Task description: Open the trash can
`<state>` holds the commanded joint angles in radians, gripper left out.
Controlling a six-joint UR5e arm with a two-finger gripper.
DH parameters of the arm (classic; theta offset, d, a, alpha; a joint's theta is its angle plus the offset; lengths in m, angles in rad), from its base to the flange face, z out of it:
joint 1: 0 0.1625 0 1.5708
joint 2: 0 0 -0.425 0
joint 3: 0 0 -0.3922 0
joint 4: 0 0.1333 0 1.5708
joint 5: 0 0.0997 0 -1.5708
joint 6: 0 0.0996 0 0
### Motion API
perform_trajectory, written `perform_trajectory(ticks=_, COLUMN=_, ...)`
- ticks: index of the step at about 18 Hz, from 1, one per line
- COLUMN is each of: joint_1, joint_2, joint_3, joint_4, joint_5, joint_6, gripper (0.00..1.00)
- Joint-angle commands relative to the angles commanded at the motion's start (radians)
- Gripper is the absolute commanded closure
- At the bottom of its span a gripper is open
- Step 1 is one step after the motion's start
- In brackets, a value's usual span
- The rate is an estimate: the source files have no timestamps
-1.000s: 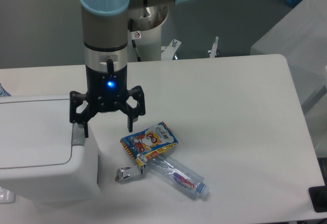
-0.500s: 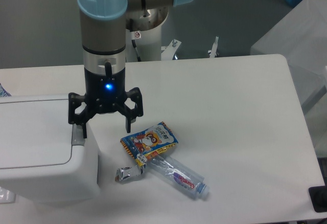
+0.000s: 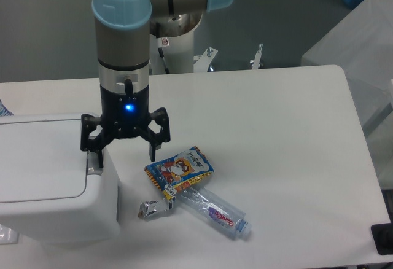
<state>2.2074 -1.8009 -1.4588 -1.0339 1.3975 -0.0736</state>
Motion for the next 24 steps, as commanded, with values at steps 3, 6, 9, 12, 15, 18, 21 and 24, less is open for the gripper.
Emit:
perform_trajectory(ticks=3, joint_1=0.0, joint_2=0.0, joint_3=0.0, joint_4=0.0, joint_5=0.0, joint_6=0.0, gripper=0.0)
perform_trajectory(ticks=6, joint_1=0.0, joint_2=0.002, joint_3=0.009, joint_4=0.0, joint_5=0.0, joint_6=0.0, gripper=0.0)
perform_trajectory(ticks=9, joint_1=0.0, joint_2=0.0, joint_3=0.046, joint_4=0.015, joint_5=0.006, joint_6=0.014, gripper=0.0)
perform_trajectory(ticks=12, joint_1=0.012, joint_2=0.002, joint_3=0.098, joint_4=0.015, joint_5=0.047, joint_6=0.04, gripper=0.0)
perform_trajectory(ticks=15, joint_1=0.061, joint_2=0.011, joint_3=0.12, joint_4=0.0, joint_5=0.054, joint_6=0.184, gripper=0.0)
perform_trajectory(ticks=18, joint_1=0.109, joint_2=0.04, joint_3=0.103, joint_4=-0.014, joint_5=0.084, joint_6=0.311, gripper=0.0)
perform_trajectory(ticks=21, joint_1=0.173, joint_2=0.058, joint_3=0.106, joint_4=-0.078, joint_5=0.091, joint_6=0.414, gripper=0.0)
perform_trajectory(ticks=24, joint_1=0.228, joint_2=0.072, joint_3=0.1, joint_4=-0.135, joint_5=0.091, joint_6=0.552, gripper=0.0)
